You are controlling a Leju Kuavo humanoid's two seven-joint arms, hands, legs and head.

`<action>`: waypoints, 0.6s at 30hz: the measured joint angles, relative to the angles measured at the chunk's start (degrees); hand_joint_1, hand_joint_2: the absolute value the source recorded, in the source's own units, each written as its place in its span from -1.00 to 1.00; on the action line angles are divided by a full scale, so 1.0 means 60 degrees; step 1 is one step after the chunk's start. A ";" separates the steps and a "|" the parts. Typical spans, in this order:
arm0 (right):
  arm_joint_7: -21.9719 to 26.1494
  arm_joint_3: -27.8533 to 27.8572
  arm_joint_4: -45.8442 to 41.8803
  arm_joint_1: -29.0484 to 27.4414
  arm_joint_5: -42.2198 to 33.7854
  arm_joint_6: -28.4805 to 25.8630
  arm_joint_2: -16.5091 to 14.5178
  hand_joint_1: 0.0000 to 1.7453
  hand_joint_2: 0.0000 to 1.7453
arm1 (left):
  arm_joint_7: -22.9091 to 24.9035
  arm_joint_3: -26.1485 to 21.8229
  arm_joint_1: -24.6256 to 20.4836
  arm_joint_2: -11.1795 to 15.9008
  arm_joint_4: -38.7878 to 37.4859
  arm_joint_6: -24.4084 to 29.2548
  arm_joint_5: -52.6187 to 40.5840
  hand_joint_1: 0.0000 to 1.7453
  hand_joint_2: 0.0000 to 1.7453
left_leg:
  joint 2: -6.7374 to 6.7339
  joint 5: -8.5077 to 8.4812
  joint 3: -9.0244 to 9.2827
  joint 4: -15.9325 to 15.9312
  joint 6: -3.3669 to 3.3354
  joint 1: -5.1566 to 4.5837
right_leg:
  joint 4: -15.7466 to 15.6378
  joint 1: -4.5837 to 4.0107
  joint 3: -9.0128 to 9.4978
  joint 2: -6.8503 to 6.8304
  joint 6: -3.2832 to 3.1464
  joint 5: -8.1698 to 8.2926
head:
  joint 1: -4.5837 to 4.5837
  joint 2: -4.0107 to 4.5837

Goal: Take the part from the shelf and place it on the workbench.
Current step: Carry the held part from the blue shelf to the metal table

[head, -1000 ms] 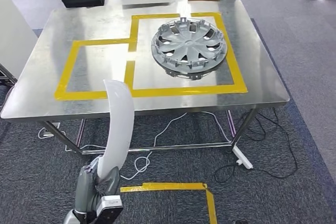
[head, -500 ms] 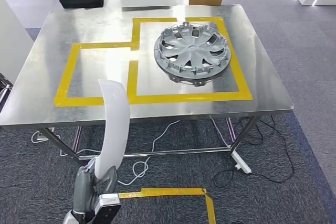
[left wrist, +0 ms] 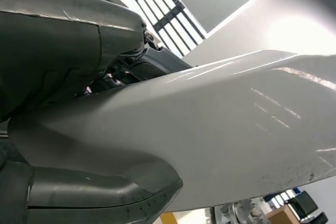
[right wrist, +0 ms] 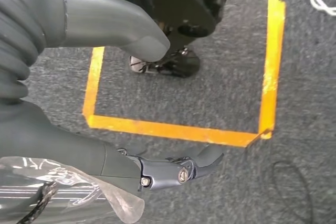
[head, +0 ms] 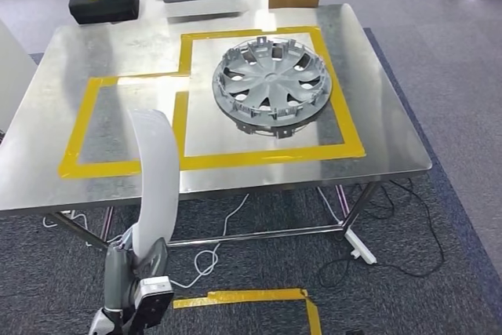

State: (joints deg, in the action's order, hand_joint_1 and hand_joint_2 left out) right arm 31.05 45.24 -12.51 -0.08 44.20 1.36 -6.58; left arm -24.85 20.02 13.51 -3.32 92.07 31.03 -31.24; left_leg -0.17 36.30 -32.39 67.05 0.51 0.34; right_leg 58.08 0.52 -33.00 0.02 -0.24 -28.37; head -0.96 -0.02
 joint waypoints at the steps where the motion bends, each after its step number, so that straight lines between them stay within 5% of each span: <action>1: -0.0005 0.0000 0.0001 0.0006 0.0019 0.0001 0.0000 -1.00 1.00 | 0.0022 -0.0022 -0.0016 -0.0003 -0.0007 -0.0001 -0.0004 1.00 1.00 | 0.0000 0.0190 -0.0425 0.0684 0.0006 0.0001 | 0.0000 -0.0011 0.0053 0.0005 -0.0028 -0.0051 | 0.0003 0.0000; 3: -0.0010 0.0000 0.0003 -0.0001 0.0038 0.0003 0.0000 -1.00 1.00 | 0.0052 -0.0049 -0.0024 -0.0008 -0.0025 -0.0002 -0.0009 1.00 1.00 | 0.0001 0.0057 -0.0959 0.1292 -0.0012 0.0000 | 0.0000 -0.0039 0.0202 0.0032 -0.0043 -0.0166 | -0.0001 0.0000; 7: -0.0020 -0.0003 0.0022 0.0003 0.0047 0.0005 -0.0023 -1.00 1.00 | 0.0059 -0.0085 -0.0050 -0.0022 -0.0036 -0.0002 -0.0019 1.00 1.00 | 0.0006 -0.1448 -0.0430 -0.0651 -0.0228 -0.0063 | -0.0005 -0.0096 0.0525 0.0109 0.0024 -0.0434 | -0.0011 0.0001; 12: -0.0062 -0.0017 0.0033 0.0028 0.0161 0.0004 -0.0040 -1.00 1.00 | 0.0126 -0.0184 -0.0147 -0.0097 -0.0066 0.0034 -0.0042 1.00 1.00 | 0.0038 -0.1405 -0.0094 -0.1429 -0.0365 -0.0083 | -0.0023 -0.0071 0.0557 0.0078 0.0296 -0.0583 | -0.0023 0.0003; 14: -0.0071 -0.0027 0.0031 0.0047 0.0232 0.0004 -0.0040 -1.00 1.00 | 0.0186 -0.0260 -0.0257 -0.0153 -0.0092 0.0050 -0.0089 1.00 1.00 | 0.0036 -0.1376 0.0074 -0.1557 -0.0440 -0.0021 | 0.0620 -0.0059 0.0233 0.0065 0.0402 -0.0839 | -0.0050 0.0001; 16: -0.0077 -0.0035 0.0033 0.0062 0.0280 0.0011 -0.0040 -1.00 1.00 | 0.0249 -0.0322 -0.0381 -0.0198 -0.0132 0.0055 -0.0151 1.00 1.00 | 0.0031 -0.1279 0.0170 -0.1568 -0.0483 -0.0018 | 0.1939 -0.0025 -0.0576 0.0058 0.0495 -0.1245 | -0.0069 0.0001; 18: -0.0082 -0.0039 0.0035 0.0041 0.0310 0.0017 -0.0040 -1.00 1.00 | 0.0312 -0.0400 -0.0439 -0.0227 -0.0188 0.0053 -0.0189 1.00 1.00 | 0.0039 -0.1152 0.0311 -0.1566 -0.0474 -0.0013 | 0.2693 0.0010 -0.1228 0.0054 0.0553 -0.1208 | -0.0068 0.0003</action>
State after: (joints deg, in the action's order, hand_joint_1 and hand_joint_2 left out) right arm 30.56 45.01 -12.31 0.17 46.06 1.46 -6.82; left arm -22.98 17.62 10.87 -4.68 90.94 31.34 -32.38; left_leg 0.06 29.39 -30.52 57.65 -2.33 0.26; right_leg 74.24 0.57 -40.37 0.34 3.08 -35.62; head -1.37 -0.01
